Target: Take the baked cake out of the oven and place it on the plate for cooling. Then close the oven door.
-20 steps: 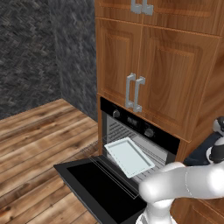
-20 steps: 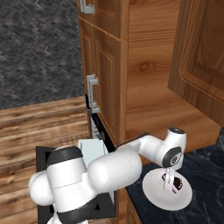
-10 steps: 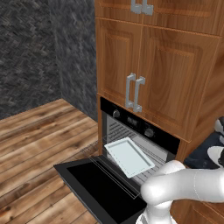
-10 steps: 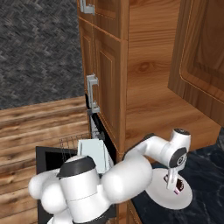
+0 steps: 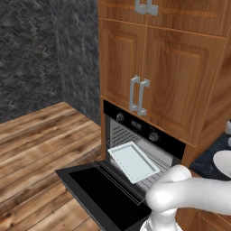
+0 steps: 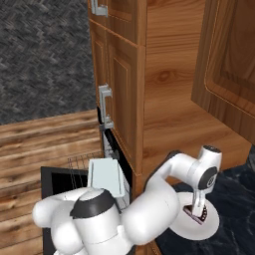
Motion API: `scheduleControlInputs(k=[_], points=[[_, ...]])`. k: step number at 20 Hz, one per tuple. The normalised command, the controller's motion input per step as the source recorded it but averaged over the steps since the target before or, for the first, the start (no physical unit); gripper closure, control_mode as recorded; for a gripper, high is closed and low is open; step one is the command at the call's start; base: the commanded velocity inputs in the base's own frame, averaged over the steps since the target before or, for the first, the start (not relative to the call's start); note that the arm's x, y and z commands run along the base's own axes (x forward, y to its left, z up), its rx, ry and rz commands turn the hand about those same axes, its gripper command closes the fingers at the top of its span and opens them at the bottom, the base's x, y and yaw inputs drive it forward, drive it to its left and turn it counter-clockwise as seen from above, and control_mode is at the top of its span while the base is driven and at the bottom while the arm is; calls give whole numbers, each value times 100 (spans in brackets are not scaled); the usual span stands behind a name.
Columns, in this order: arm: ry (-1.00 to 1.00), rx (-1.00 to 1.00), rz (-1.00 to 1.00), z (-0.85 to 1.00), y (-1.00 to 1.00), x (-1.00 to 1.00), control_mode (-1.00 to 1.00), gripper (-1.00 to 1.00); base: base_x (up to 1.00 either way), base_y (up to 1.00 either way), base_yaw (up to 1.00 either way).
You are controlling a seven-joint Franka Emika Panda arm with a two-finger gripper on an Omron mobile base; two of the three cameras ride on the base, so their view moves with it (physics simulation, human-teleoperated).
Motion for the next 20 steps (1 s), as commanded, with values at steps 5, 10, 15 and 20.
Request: scheduleControlInputs(k=[5, 10, 15, 20], points=[[-3, 0, 0, 20, 4, -44, -100, -100, 0, 0, 0], [-3, 0, 0, 29, 20, -34, -100, -100, 0, 0, 0], [-6, 0, -1, 41, 30, -21, -100, -100, 0, 0, 0], [-1, 0, 0, 13, 36, -11, -100, -100, 0, 0, 0]])
